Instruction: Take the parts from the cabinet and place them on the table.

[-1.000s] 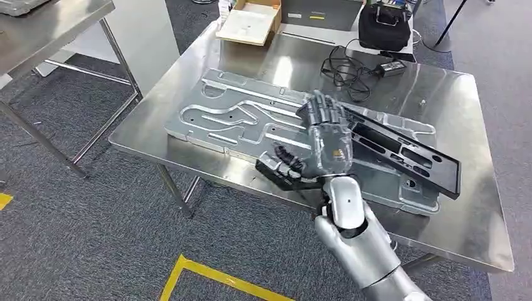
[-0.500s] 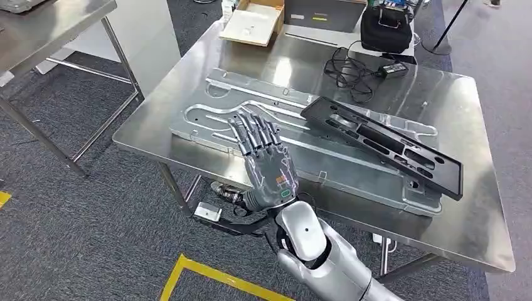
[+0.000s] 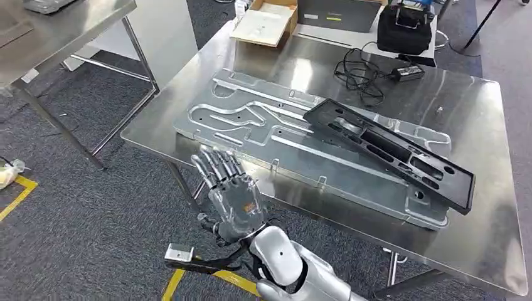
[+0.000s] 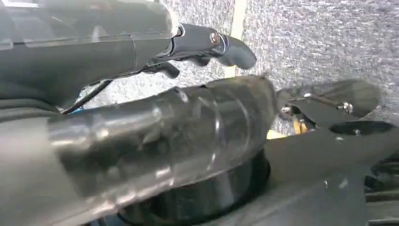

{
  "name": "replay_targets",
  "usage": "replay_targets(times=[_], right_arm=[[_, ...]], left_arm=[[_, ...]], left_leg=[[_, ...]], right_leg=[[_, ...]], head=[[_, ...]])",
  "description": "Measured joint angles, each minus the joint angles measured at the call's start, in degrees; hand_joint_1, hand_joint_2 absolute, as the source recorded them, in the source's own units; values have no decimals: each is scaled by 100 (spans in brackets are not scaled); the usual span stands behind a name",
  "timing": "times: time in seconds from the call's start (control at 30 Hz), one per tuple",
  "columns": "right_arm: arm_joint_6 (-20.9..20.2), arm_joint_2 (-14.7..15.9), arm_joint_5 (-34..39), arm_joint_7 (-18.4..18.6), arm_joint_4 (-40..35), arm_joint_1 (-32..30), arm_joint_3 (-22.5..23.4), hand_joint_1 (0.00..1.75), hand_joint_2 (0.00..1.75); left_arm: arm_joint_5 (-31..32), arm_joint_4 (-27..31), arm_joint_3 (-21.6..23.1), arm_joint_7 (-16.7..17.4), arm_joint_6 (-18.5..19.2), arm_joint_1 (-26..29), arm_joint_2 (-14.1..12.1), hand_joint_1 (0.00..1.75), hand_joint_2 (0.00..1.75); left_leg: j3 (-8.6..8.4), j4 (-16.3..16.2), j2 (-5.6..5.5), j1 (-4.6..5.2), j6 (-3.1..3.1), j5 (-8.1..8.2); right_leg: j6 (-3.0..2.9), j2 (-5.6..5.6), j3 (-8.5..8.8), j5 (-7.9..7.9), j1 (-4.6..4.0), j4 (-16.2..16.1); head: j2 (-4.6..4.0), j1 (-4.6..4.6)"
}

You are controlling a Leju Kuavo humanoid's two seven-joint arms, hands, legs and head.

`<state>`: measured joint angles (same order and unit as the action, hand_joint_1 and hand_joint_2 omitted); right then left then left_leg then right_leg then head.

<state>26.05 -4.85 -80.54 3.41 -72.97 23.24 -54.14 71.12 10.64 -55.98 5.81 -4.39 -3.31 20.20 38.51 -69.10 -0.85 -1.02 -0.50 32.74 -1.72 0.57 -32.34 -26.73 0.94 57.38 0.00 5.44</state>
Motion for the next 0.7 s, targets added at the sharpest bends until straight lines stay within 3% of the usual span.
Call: replay_targets(times=[0.03, 0.07, 0.1, 0.17, 0.2, 0.23, 0.27, 0.37, 0.4, 0.43, 0.47, 0.53, 0.57, 0.6, 0.63, 0.67, 0.7], right_arm=[[18, -11, 41, -9, 151, -78, -61, 0, 175], [39, -28, 76, -33, 264, -126, -114, 0, 175], [70, -59, 105, -46, 385, -152, -157, 0, 175], [87, -105, 146, -63, 533, -159, -210, 0, 175], [87, -120, 153, -79, 576, -159, -233, 0, 175], [83, -127, 153, -90, 609, -159, -258, 0, 175], [74, -131, 166, -98, 642, -163, -279, 0, 175], [74, -151, 181, -105, 714, -175, -306, 0, 175], [74, -162, 190, -105, 727, -171, -306, 0, 175], [74, -166, 192, -109, 747, -172, -308, 0, 175], [74, -164, 190, -111, 758, -174, -308, 0, 175], [70, -153, 192, -111, 806, -192, -312, 0, 175], [68, -148, 194, -111, 832, -202, -327, 0, 175], [68, -148, 201, -116, 852, -207, -343, 0, 175], [68, -148, 205, -120, 869, -208, -354, 0, 175], [68, -148, 212, -120, 876, -207, -363, 0, 175], [66, -148, 214, -120, 878, -203, -376, 0, 175]], left_arm=[[2, 0, 0, 0, 4, 2, -2, 0, 175], [-2, 0, -2, -9, 9, 5, -9, 0, 175], [-26, 0, -7, -33, 24, 13, -15, 0, 175], [-52, 0, -13, -59, 22, 18, -22, 0, 175], [-57, 0, -15, -72, 11, 13, -22, 0, 175], [-63, 0, -18, -72, -2, 0, -22, 0, 175], [-66, 0, -22, -72, -15, -6, -20, 0, 175], [-66, 0, -44, -72, -48, 9, -17, 0, 175], [-64, 0, -50, -72, -50, 10, -13, 0, 175], [-63, 0, -52, -72, -55, 9, -13, 0, 175], [-66, 0, -52, -72, -63, 1, -13, 0, 175], [-63, 0, -55, -68, -63, 1, -13, 0, 175], [-53, 0, -55, -50, -70, 4, -13, 0, 175], [-50, 0, -57, -37, -85, 6, -13, 0, 175], [-52, 0, -59, -31, -94, 5, -13, 0, 175], [-50, 0, -61, -17, -96, 0, -13, 0, 175], [-52, 0, -63, -15, -96, -8, -11, 0, 0]], left_leg=[[242, -456, 14, -8, -24, 163], [342, -621, 30, -13, -32, 160], [294, -500, 52, -16, -37, 14], [-111, 315, 124, -18, -33, -462], [-369, 796, 280, -15, -17, -675], [-483, 1009, 511, 43, 3, -584], [-467, 1037, 403, 36, 75, -617], [-445, 1036, 257, 55, 150, -625], [-470, 1081, 204, 8, 200, -657], [-468, 1089, 155, 4, 227, -665], [-464, 1090, 124, 1, 256, -674], [-454, 1086, 5, 8, 266, -674], [-453, 1083, -66, 11, 268, -672], [-457, 1081, -133, 12, 268, -672], [-462, 1076, -210, 12, 267, -672], [-473, 1074, -302, 12, 266, -672], [-488, 1074, -379, 15, 263, -670]], right_leg=[[-16, 78, -1, -13, -14, 2], [-21, 132, 0, -20, -22, 6], [-14, 182, 5, -35, -23, 16], [12, 268, 22, -80, -21, 56], [40, 306, 34, -115, -22, 91], [82, 336, 28, -151, -63, 127], [115, 367, 20, -177, -91, 167], [165, 494, 57, -179, -92, 138], [216, 434, 48, -242, -66, 172], [241, 214, -12, -390, -48, 347], [252, 86, -156, -592, -39, 670], [270, -17, -601, -987, -32, 1578], [269, -29, -769, -1043, -33, 1879], [260, -35, -799, -945, -33, 1888], [241, -46, -709, -733, -33, 1650], [206, -83, -486, -419, -33, 1153], [162, -195, -244, -146, -37, 630]], head=[[0, 2], [0, 2], [0, 2], [0, 0], [0, 2], [0, 0], [0, 13], [0, 13], [0, 13], [0, 17], [0, 15], [0, 15], [0, 13], [0, 15], [0, 13], [0, 15], [0, 15]])
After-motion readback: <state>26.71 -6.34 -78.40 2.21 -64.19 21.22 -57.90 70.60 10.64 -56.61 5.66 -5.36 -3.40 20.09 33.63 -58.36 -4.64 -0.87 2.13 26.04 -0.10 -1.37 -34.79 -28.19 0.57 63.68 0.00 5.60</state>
